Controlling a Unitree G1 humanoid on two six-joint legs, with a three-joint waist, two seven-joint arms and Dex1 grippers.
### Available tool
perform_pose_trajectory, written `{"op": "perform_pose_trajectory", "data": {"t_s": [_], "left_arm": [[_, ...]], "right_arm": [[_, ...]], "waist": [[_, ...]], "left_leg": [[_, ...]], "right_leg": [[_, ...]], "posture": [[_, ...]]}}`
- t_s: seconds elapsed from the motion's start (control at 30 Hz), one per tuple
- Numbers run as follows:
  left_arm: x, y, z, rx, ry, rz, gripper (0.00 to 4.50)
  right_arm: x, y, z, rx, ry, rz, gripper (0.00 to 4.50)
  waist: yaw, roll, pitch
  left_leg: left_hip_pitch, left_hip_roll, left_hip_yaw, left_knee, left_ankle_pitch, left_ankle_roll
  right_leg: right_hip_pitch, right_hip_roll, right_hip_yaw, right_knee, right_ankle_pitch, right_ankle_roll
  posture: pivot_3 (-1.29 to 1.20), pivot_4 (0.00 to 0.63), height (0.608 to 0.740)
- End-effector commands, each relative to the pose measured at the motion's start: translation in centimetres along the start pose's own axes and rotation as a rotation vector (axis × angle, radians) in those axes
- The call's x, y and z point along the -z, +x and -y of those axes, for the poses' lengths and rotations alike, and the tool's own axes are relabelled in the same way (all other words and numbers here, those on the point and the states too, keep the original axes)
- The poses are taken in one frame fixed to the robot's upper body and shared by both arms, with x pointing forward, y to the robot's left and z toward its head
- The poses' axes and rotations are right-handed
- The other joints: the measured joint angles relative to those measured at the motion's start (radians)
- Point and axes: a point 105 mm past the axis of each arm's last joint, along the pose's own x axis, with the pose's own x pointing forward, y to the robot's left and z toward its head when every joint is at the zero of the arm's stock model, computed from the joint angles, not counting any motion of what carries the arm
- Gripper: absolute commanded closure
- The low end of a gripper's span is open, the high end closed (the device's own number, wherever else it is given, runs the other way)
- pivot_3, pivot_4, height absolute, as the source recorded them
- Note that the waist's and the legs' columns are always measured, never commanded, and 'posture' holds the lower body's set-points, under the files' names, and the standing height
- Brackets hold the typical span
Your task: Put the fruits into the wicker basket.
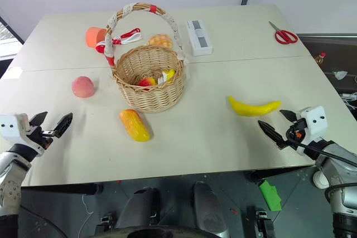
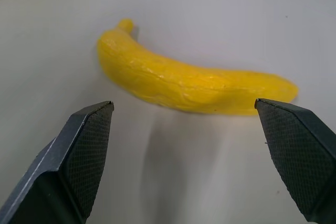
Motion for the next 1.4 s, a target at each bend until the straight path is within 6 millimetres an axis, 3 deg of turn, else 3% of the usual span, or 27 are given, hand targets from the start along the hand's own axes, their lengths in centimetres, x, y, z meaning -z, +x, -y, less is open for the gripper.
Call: {"op": "perform_pose_trajectory", "data": {"t_s": [0.03, 0.27, 0.5, 0.7, 0.87, 1.07, 1.4], "left_arm": [[-1.3, 0.2, 0.4, 0.012, 0.027, 0.042, 0.01], [-1.9, 0.7, 0.2, -0.010, 0.029, 0.057, 0.01], [-3.9, 2.0, 1.2, 0.020, 0.056, 0.102, 0.01], [-5.8, 3.8, 0.6, -0.027, 0.099, 0.086, 0.01], [-6.9, 6.4, 1.2, -0.049, 0.117, 0.036, 0.01], [-6.4, 9.1, 1.8, -0.091, 0.162, -0.094, 0.01], [-5.8, 11.4, 3.1, -0.073, 0.167, -0.232, 0.01]], "right_arm": [[-1.3, 0.0, -0.5, -0.014, -0.023, 0.045, 0.01], [-2.8, 0.2, -1.3, -0.049, -0.030, 0.081, 0.01], [-7.1, 2.1, -4.7, -0.197, -0.090, 0.184, 0.01], [-11.4, 2.9, -10.0, -0.422, -0.125, 0.287, 0.01], [-14.5, 4.6, -16.3, -0.626, -0.158, 0.399, 0.01], [-14.9, 6.3, -20.3, -0.719, -0.186, 0.433, 0.01], [-14.2, 6.1, -22.2, -0.783, -0.163, 0.463, 0.01]], "waist": [[0.000, 0.000, 0.000], [0.000, 0.000, 0.000], [0.000, 0.000, 0.000], [0.001, 0.000, 0.000], [-0.001, 0.000, 0.000], [0.002, -0.001, -0.001], [0.000, -0.002, -0.001]], "left_leg": [[0.000, 0.000, 0.000, 0.000, 0.000, 0.000], [0.000, 0.000, 0.000, 0.000, 0.000, 0.000], [0.000, 0.000, -0.001, 0.000, 0.000, 0.000], [0.000, 0.000, -0.002, 0.001, 0.000, 0.000], [0.000, -0.001, -0.002, 0.001, 0.000, 0.000], [-0.001, -0.001, -0.003, 0.001, 0.000, 0.000], [-0.002, -0.001, -0.004, 0.002, 0.000, 0.000]], "right_leg": [[0.000, 0.000, 0.000, 0.000, 0.000, 0.000], [0.000, 0.000, 0.000, 0.000, 0.000, 0.000], [0.000, 0.000, 0.000, 0.000, 0.000, 0.000], [0.000, 0.000, -0.001, 0.001, 0.000, 0.000], [0.000, 0.000, -0.001, 0.002, 0.000, 0.000], [0.000, -0.001, -0.002, 0.003, 0.000, 0.000], [-0.001, -0.002, -0.003, 0.004, 0.001, 0.000]], "posture": [[0.00, 0.150, 0.740], [0.00, 0.150, 0.740], [0.00, 0.150, 0.740], [0.00, 0.150, 0.740], [0.00, 0.150, 0.740], [0.00, 0.150, 0.740], [0.00, 0.150, 0.740]]}}
